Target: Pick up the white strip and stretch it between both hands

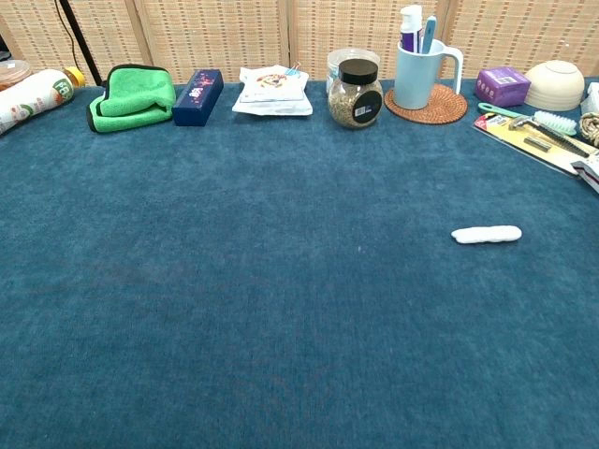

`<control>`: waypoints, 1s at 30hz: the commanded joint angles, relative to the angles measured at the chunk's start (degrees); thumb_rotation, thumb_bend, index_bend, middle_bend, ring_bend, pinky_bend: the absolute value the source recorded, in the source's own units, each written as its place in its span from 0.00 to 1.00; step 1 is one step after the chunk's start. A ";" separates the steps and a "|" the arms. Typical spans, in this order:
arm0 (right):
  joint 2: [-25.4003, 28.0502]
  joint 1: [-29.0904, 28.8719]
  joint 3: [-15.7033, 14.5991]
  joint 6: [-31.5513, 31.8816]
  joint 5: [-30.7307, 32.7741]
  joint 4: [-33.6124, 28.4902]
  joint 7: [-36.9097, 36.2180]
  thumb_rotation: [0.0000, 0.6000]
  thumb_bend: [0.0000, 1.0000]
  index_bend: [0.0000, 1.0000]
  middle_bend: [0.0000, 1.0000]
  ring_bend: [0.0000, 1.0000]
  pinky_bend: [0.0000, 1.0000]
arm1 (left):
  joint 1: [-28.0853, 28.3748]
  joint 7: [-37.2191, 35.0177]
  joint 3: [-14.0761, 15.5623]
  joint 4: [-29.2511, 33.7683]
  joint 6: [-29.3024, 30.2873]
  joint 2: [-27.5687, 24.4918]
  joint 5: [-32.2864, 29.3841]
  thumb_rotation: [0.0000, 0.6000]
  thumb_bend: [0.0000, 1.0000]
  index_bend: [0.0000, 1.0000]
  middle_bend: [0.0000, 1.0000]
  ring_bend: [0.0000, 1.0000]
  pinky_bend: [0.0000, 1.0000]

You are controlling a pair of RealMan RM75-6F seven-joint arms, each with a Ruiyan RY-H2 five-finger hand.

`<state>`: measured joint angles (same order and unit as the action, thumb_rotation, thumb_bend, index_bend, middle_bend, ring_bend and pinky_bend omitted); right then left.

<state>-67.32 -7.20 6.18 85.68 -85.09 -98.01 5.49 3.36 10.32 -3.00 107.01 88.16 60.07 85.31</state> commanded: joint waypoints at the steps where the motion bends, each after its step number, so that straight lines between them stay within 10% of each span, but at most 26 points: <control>1: -0.02 -0.04 0.05 -0.19 0.21 0.06 -0.07 1.00 0.37 0.26 0.07 0.03 0.00 | 0.17 -0.27 0.15 -0.06 -0.57 0.13 -0.19 1.00 0.43 0.22 0.04 0.04 0.02; 30: -0.40 -5.57 0.86 -10.07 1.44 1.50 -9.30 1.00 0.37 0.35 0.11 0.01 0.00 | 1.63 -2.56 -0.91 4.80 -1.47 -6.09 1.67 1.00 0.43 0.22 0.04 0.04 0.02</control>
<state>-67.78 -11.53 6.81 77.37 -84.24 -96.50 -3.33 4.79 7.34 -3.84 111.35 86.98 54.46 87.00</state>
